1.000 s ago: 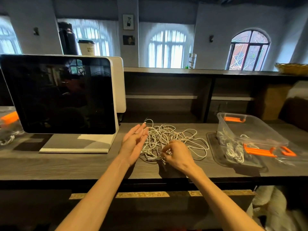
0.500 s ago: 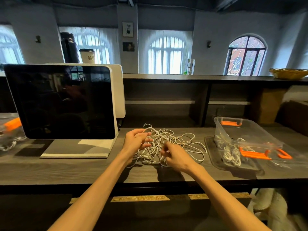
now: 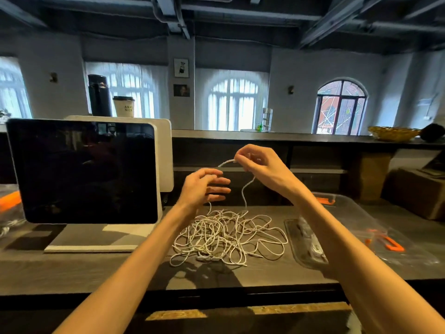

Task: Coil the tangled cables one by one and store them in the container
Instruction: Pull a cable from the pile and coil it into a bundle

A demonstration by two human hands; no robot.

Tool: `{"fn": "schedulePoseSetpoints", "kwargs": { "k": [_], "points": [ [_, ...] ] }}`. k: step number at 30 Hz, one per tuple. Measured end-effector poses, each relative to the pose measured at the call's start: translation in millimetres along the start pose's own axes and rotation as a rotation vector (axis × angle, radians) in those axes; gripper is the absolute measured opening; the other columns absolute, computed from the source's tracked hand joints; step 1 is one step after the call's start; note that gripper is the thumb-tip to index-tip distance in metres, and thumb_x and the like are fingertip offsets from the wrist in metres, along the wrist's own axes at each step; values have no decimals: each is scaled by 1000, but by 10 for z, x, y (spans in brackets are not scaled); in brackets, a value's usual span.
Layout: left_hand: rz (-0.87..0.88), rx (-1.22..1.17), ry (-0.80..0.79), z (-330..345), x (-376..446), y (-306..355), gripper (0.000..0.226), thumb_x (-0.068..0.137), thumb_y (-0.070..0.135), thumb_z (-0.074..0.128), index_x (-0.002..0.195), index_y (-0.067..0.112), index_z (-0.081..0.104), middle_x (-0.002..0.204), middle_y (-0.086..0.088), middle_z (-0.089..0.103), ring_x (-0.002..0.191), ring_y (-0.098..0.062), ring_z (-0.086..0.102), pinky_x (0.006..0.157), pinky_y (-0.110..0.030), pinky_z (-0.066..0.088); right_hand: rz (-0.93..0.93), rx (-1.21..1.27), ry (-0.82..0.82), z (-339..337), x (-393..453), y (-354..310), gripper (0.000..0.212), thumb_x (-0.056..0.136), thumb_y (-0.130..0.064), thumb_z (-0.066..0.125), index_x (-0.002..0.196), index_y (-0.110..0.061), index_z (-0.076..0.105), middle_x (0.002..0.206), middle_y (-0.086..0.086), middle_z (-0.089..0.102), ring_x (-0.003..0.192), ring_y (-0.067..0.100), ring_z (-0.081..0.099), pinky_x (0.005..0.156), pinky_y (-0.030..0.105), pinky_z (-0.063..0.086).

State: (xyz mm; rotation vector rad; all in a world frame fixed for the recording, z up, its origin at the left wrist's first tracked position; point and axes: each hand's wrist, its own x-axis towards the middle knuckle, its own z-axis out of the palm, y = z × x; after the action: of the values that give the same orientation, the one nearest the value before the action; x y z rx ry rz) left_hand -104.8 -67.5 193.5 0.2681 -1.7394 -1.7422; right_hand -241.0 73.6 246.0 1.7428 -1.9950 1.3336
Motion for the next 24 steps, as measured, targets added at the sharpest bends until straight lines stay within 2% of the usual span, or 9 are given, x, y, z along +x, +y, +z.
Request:
{"fn": "schedulePoseSetpoints", "kwargs": {
  "k": [3, 6, 9, 11, 14, 16, 20, 22, 24],
  "points": [
    [-90, 33, -116, 1, 22, 260, 51, 106, 43, 35, 113, 6, 70, 104, -15, 76, 85, -27, 73, 72, -33, 52, -53, -95, -98, -76, 44, -104, 15, 101, -34, 63, 102, -22, 73, 88, -9, 67, 81, 17, 64, 77, 40, 55],
    [-170, 196, -377, 0, -32, 420, 71, 99, 66, 36, 113, 6, 72, 100, -17, 70, 70, -17, 60, 65, -28, 48, -85, -117, -191, -87, 50, -201, 11, 100, -34, 64, 100, -27, 73, 92, -6, 70, 87, 15, 67, 82, 41, 58],
    [-274, 86, -636, -1, -177, 502, 53, 99, 55, 47, 85, 10, 72, 76, -12, 45, 56, -11, 28, 47, -17, 32, -77, -4, -243, -69, 49, -304, 14, 98, -28, 69, 105, -17, 69, 91, -1, 70, 83, 16, 67, 81, 38, 57],
    [-250, -44, -706, -5, -250, 535, 49, 104, 45, 41, 68, 15, 58, 65, -1, 32, 50, -9, 21, 44, -17, 21, -43, 185, -223, -73, 17, -366, 24, 96, -24, 70, 111, -6, 64, 89, 2, 69, 81, 12, 65, 79, 27, 53],
    [-122, -336, -583, 6, -316, 647, 51, 107, 40, 36, 69, 13, 57, 66, 1, 35, 48, -6, 34, 45, -18, 20, 27, 281, -189, -33, -90, -357, 29, 101, -32, 61, 106, -4, 68, 93, 14, 70, 82, 14, 65, 81, 28, 51],
    [-84, -459, -449, -19, -318, 725, 47, 107, 38, 39, 75, 13, 64, 69, 1, 39, 53, -7, 39, 46, -18, 30, 74, 255, -137, 34, -159, -272, 35, 104, -38, 55, 96, -8, 71, 87, 11, 69, 80, 14, 65, 84, 33, 50],
    [-125, -88, -278, -67, -338, 683, 44, 106, 41, 43, 92, 8, 68, 75, -4, 56, 68, -14, 56, 61, -23, 47, 71, 324, 70, 51, -215, -249, 32, 105, -36, 54, 88, -12, 67, 72, -7, 63, 67, 7, 59, 69, 23, 47],
    [-136, 13, -223, -44, -328, 589, 53, 106, 46, 38, 107, 6, 73, 93, -9, 69, 89, -20, 67, 78, -29, 51, 28, 302, 98, 30, -200, -323, 32, 106, -34, 53, 87, -12, 67, 68, -13, 60, 62, 0, 53, 60, 16, 41],
    [-109, -40, -209, -10, -300, 513, 57, 106, 49, 33, 121, 9, 71, 118, -15, 71, 114, -26, 67, 91, -35, 52, -17, 241, 89, 32, -186, -389, 32, 106, -34, 53, 88, -13, 69, 74, -11, 65, 68, -1, 57, 64, 14, 44]
  ]
}}
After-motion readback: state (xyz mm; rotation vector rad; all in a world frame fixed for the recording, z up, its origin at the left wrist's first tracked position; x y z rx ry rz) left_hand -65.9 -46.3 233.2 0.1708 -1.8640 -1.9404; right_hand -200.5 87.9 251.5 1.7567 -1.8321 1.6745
